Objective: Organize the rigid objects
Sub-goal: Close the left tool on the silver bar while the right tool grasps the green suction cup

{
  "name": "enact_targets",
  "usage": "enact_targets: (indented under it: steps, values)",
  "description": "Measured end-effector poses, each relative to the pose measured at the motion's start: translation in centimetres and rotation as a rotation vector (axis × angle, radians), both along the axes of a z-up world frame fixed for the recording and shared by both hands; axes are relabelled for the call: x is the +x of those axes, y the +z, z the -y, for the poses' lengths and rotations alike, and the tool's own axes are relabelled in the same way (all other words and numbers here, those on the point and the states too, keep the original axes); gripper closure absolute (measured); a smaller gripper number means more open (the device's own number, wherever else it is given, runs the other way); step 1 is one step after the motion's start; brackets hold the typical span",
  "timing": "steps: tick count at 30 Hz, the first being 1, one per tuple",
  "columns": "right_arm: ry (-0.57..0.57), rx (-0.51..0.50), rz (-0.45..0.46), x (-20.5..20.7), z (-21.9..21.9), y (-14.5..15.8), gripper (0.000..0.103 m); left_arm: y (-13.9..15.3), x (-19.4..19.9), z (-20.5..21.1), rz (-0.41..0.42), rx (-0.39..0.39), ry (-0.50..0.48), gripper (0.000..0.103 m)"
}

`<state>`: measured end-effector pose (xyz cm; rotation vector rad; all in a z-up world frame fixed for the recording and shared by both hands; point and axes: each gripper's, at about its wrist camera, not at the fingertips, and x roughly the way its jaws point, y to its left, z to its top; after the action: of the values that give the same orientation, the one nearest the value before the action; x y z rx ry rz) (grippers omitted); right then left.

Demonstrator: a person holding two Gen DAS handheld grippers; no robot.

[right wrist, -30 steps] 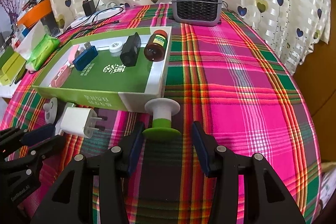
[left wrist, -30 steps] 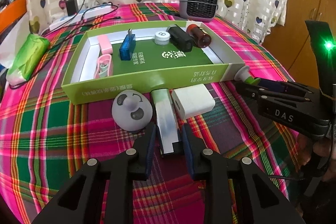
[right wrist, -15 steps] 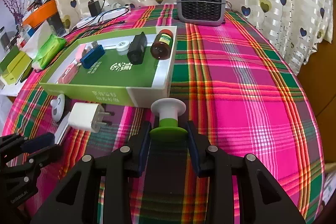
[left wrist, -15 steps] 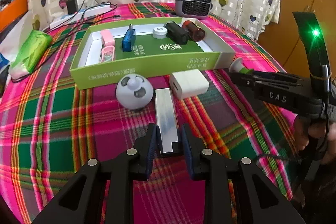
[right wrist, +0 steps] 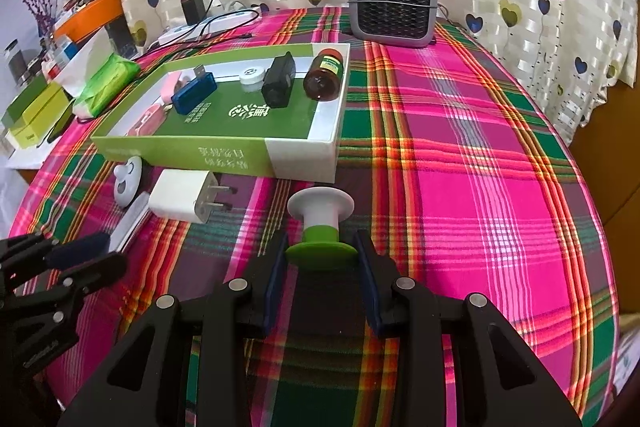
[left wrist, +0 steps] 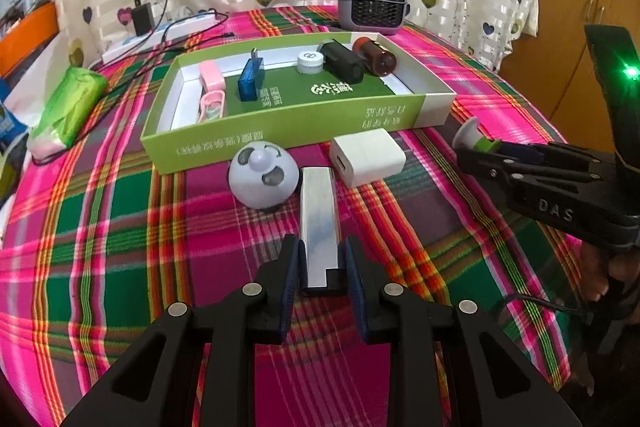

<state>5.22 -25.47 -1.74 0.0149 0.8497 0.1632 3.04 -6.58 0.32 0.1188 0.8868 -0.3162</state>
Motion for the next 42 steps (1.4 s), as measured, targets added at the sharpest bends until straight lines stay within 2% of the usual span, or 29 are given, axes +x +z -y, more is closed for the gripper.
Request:
enact_targets:
  steps: [8, 15, 42]
  values:
    - [0.000, 0.004, 0.000, 0.0, 0.1, 0.0, 0.068, 0.1, 1.0, 0.9, 0.005, 0.048, 0.007, 0.079]
    - [0.000, 0.003, 0.000, 0.0, 0.0, 0.0, 0.068, 0.0, 1.2, 0.5, 0.000, 0.006, 0.005, 0.079]
    - [-0.011, 0.024, 0.003, -0.3, 0.2, 0.1, 0.068, 0.5, 0.5, 0.2, 0.008, -0.026, 0.006, 0.081]
